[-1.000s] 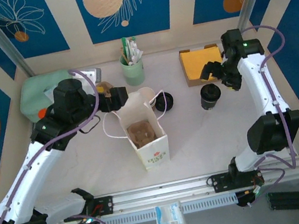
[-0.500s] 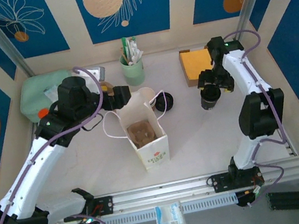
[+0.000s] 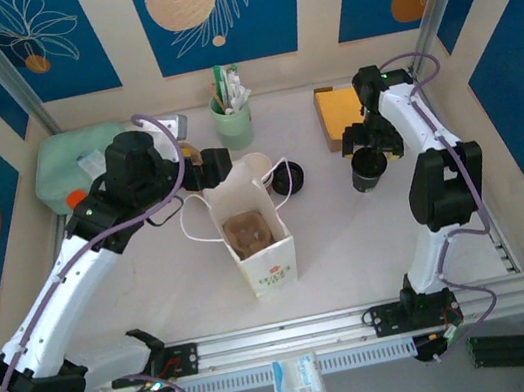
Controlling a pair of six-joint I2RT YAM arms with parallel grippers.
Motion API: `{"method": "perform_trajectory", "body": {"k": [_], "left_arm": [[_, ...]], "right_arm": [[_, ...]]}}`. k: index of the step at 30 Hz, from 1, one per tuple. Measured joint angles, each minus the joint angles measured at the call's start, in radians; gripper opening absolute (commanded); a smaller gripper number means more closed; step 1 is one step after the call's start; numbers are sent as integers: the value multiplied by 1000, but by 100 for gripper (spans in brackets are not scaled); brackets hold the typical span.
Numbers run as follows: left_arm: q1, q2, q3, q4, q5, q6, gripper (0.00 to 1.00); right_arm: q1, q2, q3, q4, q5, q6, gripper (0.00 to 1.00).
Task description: Pack the takeout coffee
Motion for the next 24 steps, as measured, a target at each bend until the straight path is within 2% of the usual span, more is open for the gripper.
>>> {"method": "perform_trajectory", "body": {"k": [24], "left_arm": [[0, 2, 0, 1, 8, 0, 100]], "right_arm": [[6, 23, 0, -3, 3, -11, 82]]}}
